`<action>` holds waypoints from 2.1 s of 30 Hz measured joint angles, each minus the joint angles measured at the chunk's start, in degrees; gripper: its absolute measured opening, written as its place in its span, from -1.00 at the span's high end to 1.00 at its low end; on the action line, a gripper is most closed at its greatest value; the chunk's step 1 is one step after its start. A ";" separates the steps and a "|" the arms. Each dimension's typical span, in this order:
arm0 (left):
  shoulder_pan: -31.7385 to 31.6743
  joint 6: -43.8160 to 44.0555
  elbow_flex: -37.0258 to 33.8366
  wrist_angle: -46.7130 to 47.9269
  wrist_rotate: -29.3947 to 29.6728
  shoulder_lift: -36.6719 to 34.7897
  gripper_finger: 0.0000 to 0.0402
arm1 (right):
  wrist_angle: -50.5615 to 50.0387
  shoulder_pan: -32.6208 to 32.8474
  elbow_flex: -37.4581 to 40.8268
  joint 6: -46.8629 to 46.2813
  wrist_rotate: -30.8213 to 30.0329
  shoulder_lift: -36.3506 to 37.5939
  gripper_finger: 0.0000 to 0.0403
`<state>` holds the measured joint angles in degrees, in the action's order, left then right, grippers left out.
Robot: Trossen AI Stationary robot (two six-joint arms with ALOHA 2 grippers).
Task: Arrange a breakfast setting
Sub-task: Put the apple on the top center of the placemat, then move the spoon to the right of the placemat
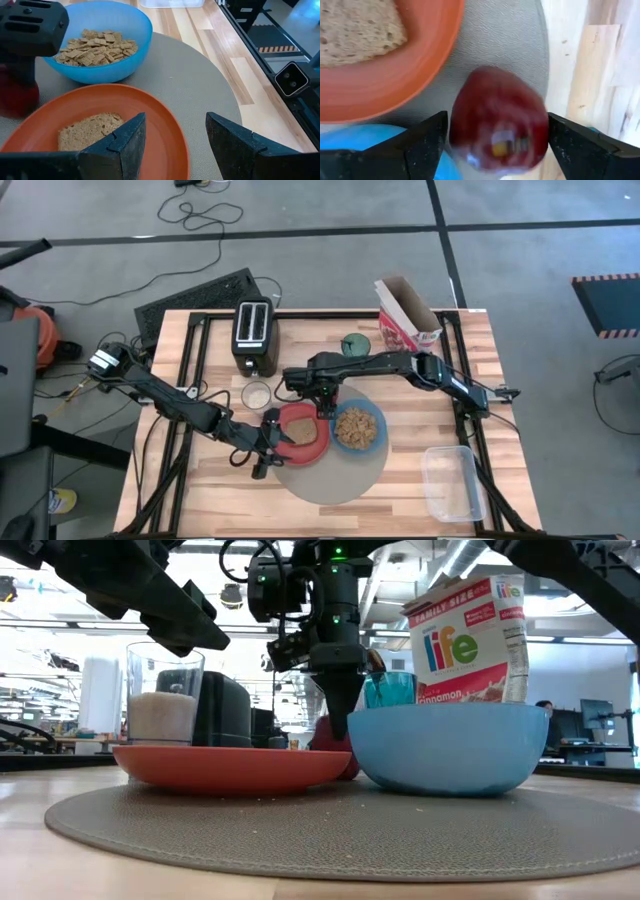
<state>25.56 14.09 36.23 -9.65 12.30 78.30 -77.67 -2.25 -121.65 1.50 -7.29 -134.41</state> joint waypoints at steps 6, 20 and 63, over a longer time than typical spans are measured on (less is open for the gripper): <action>0.00 -0.04 0.00 0.04 0.02 0.00 0.04 | 0.12 0.10 0.02 0.02 0.00 0.85 -0.84; 0.00 0.04 0.00 -0.09 0.04 0.00 0.04 | 0.54 1.69 0.02 -1.44 -0.07 10.12 -0.83; 0.02 -0.19 0.02 -0.35 4.61 0.02 0.04 | 19.65 -10.50 24.53 0.61 -9.06 33.45 -0.79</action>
<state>25.58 13.90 36.25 -10.00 16.91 78.32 -58.02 -12.75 -97.11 2.11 -16.35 -100.96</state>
